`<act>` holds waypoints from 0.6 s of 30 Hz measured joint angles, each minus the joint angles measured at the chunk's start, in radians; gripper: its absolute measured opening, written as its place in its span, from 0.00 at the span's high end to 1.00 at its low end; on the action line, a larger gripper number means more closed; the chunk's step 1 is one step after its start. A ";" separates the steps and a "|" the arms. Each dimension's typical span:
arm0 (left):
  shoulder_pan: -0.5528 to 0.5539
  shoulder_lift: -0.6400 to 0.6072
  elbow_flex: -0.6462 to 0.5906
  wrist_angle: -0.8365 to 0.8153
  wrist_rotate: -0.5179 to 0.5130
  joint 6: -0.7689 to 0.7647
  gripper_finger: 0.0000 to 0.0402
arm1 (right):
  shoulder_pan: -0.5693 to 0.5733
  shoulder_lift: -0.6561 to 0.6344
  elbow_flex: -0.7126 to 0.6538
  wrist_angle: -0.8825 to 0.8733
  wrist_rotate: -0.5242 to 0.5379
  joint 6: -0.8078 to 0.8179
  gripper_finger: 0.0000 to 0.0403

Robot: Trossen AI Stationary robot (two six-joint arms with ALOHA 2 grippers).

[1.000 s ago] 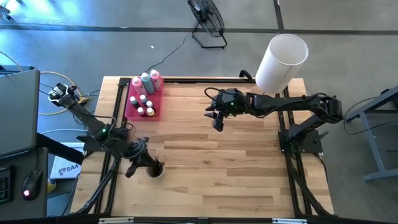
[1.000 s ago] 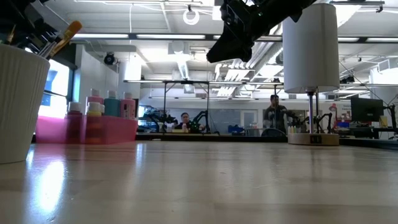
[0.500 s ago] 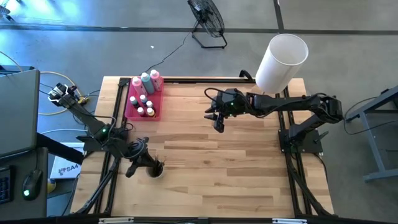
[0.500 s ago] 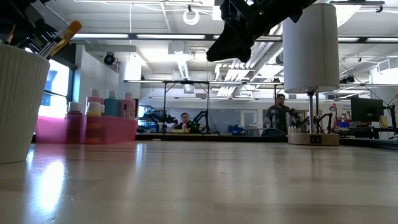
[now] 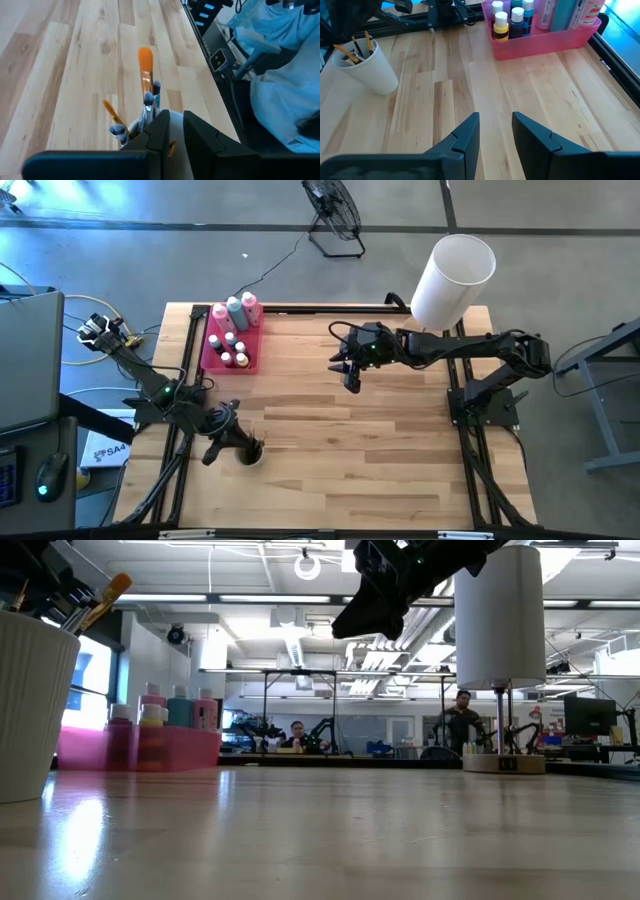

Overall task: Pick & Place Paint Supplies
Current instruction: Put the silver paintbrush into the light brown cup

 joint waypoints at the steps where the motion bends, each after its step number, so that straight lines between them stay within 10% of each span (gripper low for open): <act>1: 0.000 0.000 0.000 0.003 -0.010 0.006 0.87 | 0.000 0.000 0.000 0.000 0.000 0.000 0.73; 18: 0.000 -0.041 0.028 0.037 0.016 0.015 0.63 | 0.000 0.000 0.000 0.001 -0.007 -0.022 0.73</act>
